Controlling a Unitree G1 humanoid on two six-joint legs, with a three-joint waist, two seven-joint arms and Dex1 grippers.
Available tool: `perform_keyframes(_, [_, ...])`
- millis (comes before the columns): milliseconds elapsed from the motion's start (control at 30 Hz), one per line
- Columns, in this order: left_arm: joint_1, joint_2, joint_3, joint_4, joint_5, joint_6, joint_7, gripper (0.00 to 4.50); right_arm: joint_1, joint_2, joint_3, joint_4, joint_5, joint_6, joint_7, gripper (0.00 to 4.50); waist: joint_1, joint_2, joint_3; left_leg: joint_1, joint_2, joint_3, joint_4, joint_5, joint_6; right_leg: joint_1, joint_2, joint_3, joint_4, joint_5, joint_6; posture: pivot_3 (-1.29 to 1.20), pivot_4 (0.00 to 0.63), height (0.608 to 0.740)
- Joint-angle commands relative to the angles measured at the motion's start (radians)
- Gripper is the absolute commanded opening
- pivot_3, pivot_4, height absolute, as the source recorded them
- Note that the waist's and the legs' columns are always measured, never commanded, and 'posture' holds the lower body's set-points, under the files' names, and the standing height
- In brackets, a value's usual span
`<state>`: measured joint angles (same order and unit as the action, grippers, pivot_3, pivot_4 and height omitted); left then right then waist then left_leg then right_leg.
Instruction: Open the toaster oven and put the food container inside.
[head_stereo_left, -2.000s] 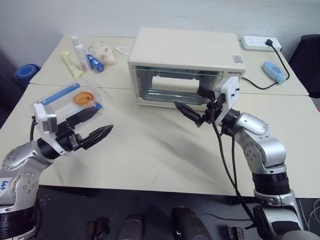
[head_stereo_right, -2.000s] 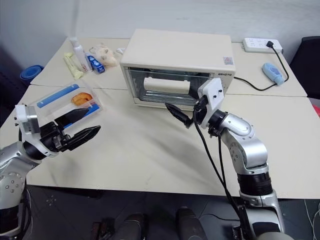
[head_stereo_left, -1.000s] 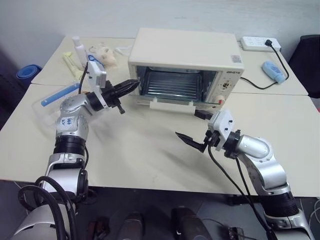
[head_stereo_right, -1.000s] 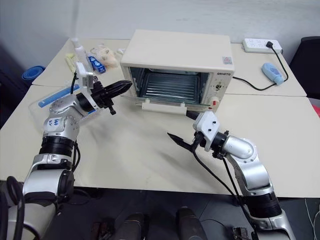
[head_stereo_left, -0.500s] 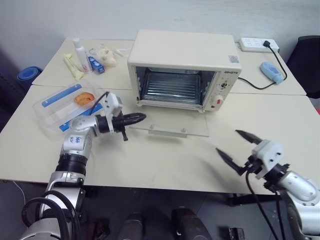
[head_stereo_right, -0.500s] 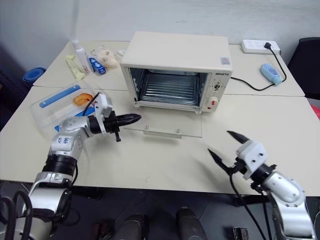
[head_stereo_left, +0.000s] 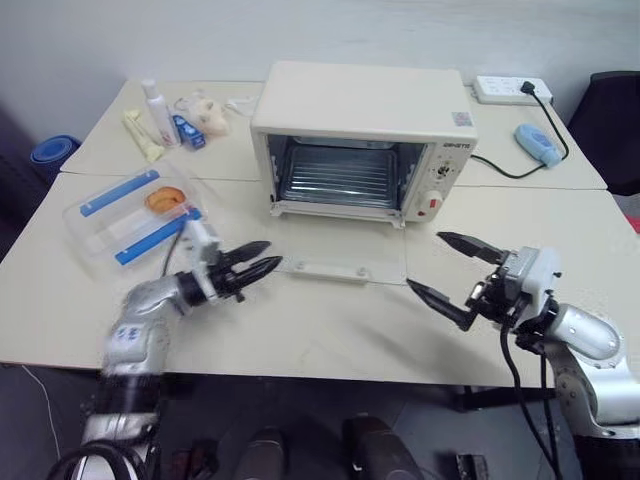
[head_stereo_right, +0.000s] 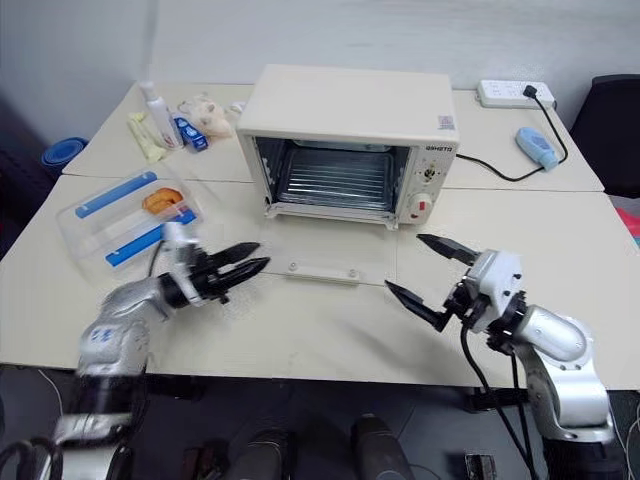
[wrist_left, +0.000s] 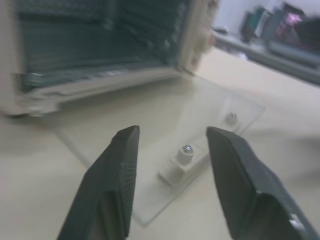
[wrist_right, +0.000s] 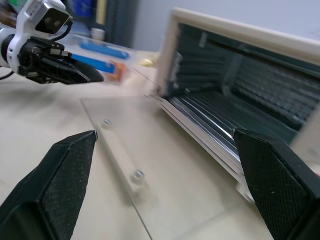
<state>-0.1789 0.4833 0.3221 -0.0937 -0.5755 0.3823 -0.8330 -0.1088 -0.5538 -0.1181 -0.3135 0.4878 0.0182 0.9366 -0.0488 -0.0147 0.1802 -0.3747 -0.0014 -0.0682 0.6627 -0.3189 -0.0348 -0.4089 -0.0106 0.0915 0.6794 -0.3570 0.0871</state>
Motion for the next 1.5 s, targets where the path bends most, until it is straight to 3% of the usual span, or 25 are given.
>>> perform_keyframes(33, [0.156,0.041,0.261,-0.161,-0.146,0.078,0.097,3.55,-0.031,0.017,0.042,-0.019,0.013,-0.04,0.046,4.5,0.001,0.0,0.0,0.0,0.0,0.0,0.0,0.0,0.0,0.0,0.0,0.0,0.0,0.0,0.0,0.0,0.15,0.74])
perform_keyframes(133, [0.305,0.033,0.463,-0.24,-0.257,0.125,0.19,4.48,-0.058,0.023,0.069,0.013,0.018,-0.048,0.082,4.5,0.012,0.0,0.0,0.0,0.0,-0.001,0.001,0.0,0.0,0.002,-0.002,-0.001,-0.002,0.0,-0.001,0.0,0.15,0.74])
perform_keyframes(267, [0.457,0.022,0.655,-0.202,-0.303,0.152,0.299,4.48,-0.095,0.044,0.087,0.072,0.008,-0.084,0.11,4.5,0.023,-0.001,0.0,0.006,-0.001,-0.003,0.001,-0.001,0.001,0.012,-0.003,-0.003,-0.009,0.0,0.0,0.0,0.15,0.74])
perform_keyframes(367, [0.477,0.054,0.712,-0.124,-0.321,0.179,0.356,4.48,-0.109,0.057,0.104,0.106,-0.005,-0.116,0.131,4.5,0.024,-0.001,0.0,0.008,-0.001,-0.005,0.0,-0.002,0.001,0.016,-0.003,-0.005,-0.013,0.0,0.0,0.0,0.15,0.74])
perform_keyframes(567, [0.309,0.215,0.649,-0.1,-0.414,0.431,0.569,4.48,-0.121,0.059,0.101,0.11,-0.006,-0.134,0.132,4.5,0.027,-0.001,0.0,0.007,-0.002,-0.008,0.0,-0.002,0.001,0.017,-0.004,-0.008,-0.015,0.0,0.0,0.0,0.15,0.74])
perform_keyframes(733, [0.038,0.417,0.543,0.113,-0.428,0.816,0.822,4.48,-0.116,0.052,0.097,0.095,-0.003,-0.126,0.127,4.5,0.014,-0.001,0.0,0.006,-0.002,-0.009,-0.001,-0.003,0.0,0.015,-0.003,-0.008,-0.013,0.0,0.0,0.0,0.15,0.74])
perform_keyframes(933, [-0.283,0.481,0.385,0.397,-0.275,0.816,0.886,4.48,-0.09,0.058,0.099,0.08,-0.012,-0.121,0.099,4.5,0.015,-0.002,-0.001,0.002,-0.003,-0.004,-0.003,-0.002,-0.001,0.005,-0.003,-0.006,-0.008,0.0,0.0,0.0,0.15,0.74])
perform_keyframes(1067, [-0.443,0.476,0.297,0.587,-0.183,0.771,0.844,4.48,-0.068,0.064,0.108,0.056,-0.018,-0.113,0.071,4.5,0.02,-0.002,-0.001,0.0,-0.003,-0.002,-0.003,-0.001,-0.003,0.0,-0.004,-0.007,-0.005,0.0,-0.001,0.0,0.15,0.74])
perform_keyframes(1167, [-0.554,0.501,0.222,0.745,-0.11,0.731,0.764,3.89,-0.054,0.06,0.108,0.037,-0.017,-0.103,0.06,4.5,0.02,-0.002,-0.001,0.0,-0.003,-0.002,-0.001,-0.001,-0.003,0.0,-0.005,-0.007,-0.004,0.0,0.0,0.0,0.15,0.74])
perform_keyframes(1333, [-0.626,0.524,0.119,0.879,-0.001,0.676,0.642,2.38,-0.055,0.061,0.11,0.036,-0.023,-0.098,0.048,4.5,0.018,-0.002,-0.001,0.0,-0.003,-0.001,-0.001,-0.001,-0.003,-0.001,-0.004,-0.007,-0.002,0.0,-0.001,0.0,0.15,0.74])
perform_keyframes(1500, [-0.653,0.541,0.096,0.932,0.069,0.609,0.588,0.82,-0.054,0.061,0.108,0.041,-0.028,-0.1,0.036,4.5,0.015,-0.003,-0.001,0.0,-0.003,-0.001,0.0,-0.001,-0.003,-0.001,-0.005,-0.006,-0.001,0.0,-0.001,0.0,0.15,0.74])
